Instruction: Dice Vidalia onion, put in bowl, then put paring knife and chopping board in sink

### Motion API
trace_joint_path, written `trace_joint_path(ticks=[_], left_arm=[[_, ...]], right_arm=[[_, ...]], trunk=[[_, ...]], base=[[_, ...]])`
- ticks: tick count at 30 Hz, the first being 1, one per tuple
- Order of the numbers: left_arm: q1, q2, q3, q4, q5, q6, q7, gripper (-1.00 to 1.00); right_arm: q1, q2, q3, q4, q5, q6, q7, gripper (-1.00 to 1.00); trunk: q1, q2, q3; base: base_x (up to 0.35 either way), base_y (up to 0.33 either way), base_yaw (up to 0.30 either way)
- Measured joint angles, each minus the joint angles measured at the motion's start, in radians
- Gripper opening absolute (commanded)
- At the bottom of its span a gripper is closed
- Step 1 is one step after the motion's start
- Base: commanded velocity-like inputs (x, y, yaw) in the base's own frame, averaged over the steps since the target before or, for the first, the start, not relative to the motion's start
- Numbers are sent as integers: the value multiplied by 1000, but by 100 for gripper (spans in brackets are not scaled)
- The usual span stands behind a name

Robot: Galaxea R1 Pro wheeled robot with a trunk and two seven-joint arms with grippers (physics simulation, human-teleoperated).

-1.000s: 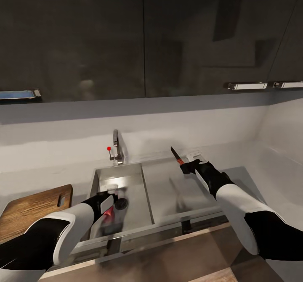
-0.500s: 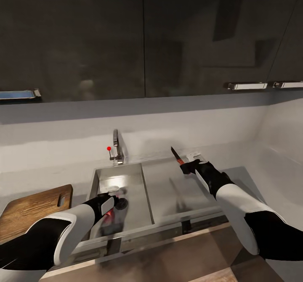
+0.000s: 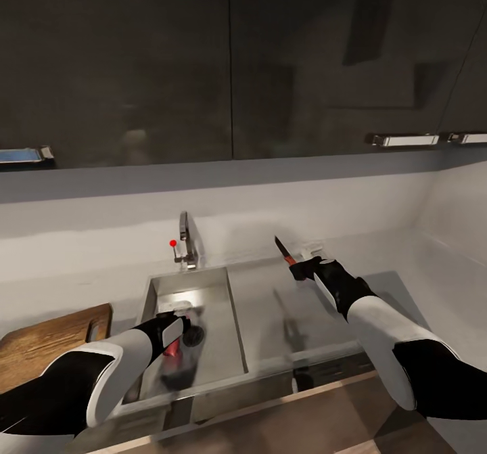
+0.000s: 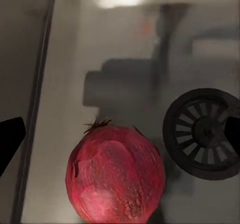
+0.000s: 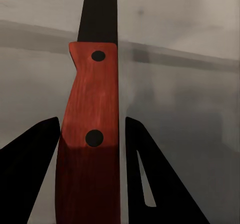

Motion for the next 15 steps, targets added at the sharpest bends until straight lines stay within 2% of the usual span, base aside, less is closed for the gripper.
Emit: trace_joint_path(ticks=[15], left_arm=[[0, -1, 0, 21, 1, -4, 0, 100]], right_arm=[[0, 0, 0, 0, 0, 0, 0, -100]], trunk=[[0, 0, 0]], base=[[8, 0, 0]])
